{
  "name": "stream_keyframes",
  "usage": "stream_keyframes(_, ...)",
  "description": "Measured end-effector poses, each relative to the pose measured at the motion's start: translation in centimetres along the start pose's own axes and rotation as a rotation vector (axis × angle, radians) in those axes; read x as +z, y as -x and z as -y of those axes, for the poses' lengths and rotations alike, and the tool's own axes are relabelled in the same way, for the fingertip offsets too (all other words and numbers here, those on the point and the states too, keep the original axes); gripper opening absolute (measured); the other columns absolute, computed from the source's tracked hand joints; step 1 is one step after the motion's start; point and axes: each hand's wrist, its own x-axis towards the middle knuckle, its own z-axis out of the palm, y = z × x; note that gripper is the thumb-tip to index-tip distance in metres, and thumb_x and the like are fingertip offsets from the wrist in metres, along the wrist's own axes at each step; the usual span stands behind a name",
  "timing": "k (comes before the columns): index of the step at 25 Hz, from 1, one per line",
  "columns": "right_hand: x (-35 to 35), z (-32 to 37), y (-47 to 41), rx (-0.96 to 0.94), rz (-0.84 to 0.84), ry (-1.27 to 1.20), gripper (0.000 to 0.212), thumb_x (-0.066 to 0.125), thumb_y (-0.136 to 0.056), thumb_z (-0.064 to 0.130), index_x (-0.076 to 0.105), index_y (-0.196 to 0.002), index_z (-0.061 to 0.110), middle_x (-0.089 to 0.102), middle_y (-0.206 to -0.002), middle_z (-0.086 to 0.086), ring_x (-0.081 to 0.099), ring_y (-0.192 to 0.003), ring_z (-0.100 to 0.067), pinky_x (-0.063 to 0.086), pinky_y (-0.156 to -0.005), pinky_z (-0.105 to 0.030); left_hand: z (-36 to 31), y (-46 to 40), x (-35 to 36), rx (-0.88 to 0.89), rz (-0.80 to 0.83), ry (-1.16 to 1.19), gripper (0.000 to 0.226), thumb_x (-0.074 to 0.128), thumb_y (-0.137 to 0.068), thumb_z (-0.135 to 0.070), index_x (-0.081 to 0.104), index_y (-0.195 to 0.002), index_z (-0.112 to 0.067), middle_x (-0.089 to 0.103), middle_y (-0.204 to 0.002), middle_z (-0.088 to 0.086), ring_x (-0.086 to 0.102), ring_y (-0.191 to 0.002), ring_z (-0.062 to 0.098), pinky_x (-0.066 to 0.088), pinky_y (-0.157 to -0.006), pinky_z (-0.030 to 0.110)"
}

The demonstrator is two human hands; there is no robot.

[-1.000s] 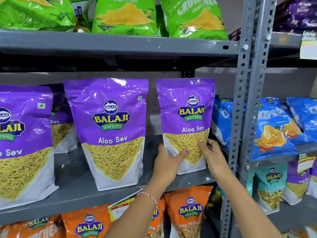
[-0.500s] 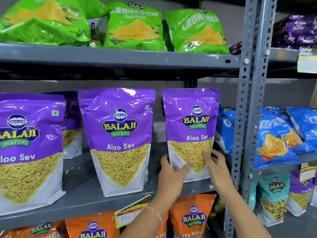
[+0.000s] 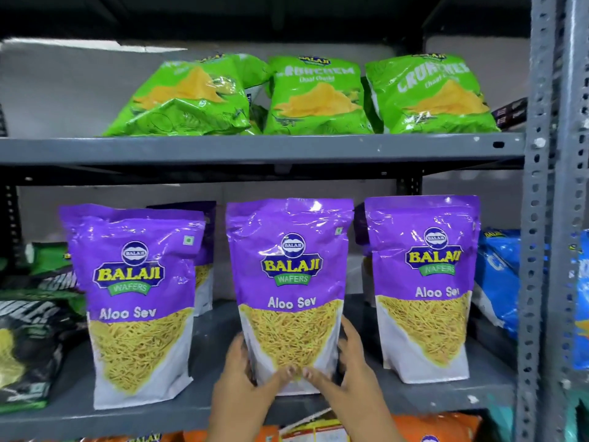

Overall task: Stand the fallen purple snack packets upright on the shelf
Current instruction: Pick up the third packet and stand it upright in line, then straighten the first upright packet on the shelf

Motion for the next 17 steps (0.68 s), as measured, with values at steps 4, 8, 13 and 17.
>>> stream_keyframes(4, 0.4, -0.7, -0.5, 0.055, 0.0, -0.019, 0.103, 0.077, -0.053, 0.072, 0.021, -0.138, 0.062, 0.046, -0.129, 0.051, 0.049, -0.122, 0.017, 0.047, -0.102, -0.027, 0.2, 0.2, 0.1, -0.008, -0.002, 0.049, 0.089, 0.092, -0.034, -0.061, 0.052, -0.114, -0.06, 0.072, -0.114, -0.024, 0.067, -0.114, 0.01, 0.052, -0.101, 0.042)
stream_keyframes(8, -0.1, -0.8, -0.1, 0.066, -0.006, 0.029, 0.111, 0.082, -0.054, 0.06, 0.014, -0.142, 0.059, 0.042, -0.133, 0.051, 0.047, -0.12, 0.023, 0.046, -0.096, -0.015, -1.9, 2.6, 0.1, 0.094, -0.078, -0.047, 0.109, 0.086, -0.042, -0.057, 0.032, -0.136, -0.053, 0.045, -0.124, -0.052, 0.053, -0.125, -0.004, 0.042, -0.095, 0.01)
stream_keyframes(13, -0.4, -1.3, 0.1, 0.04, -0.074, 0.123, 0.131, 0.086, -0.036, 0.063, 0.006, -0.14, 0.063, 0.029, -0.156, 0.025, 0.038, -0.136, 0.007, 0.036, -0.1, -0.013, -3.5, 1.7, -9.6, 0.33, -0.546, -0.281, 0.142, 0.093, -0.037, -0.041, 0.009, -0.151, -0.044, 0.014, -0.158, -0.032, 0.025, -0.147, -0.003, 0.034, -0.117, 0.027)
stream_keyframes(17, 0.3, -1.3, -0.2, 0.041, -0.03, 0.056, 0.145, 0.08, -0.026, 0.078, 0.014, -0.151, 0.047, 0.021, -0.147, 0.049, 0.036, -0.138, 0.007, 0.036, -0.104, -0.01, -2.4, -0.5, -15.5, 0.063, -0.475, -0.408, 0.149, 0.094, -0.031, -0.053, 0.003, -0.149, -0.046, 0.025, -0.157, -0.019, 0.038, -0.144, 0.018, 0.039, -0.11, 0.044)
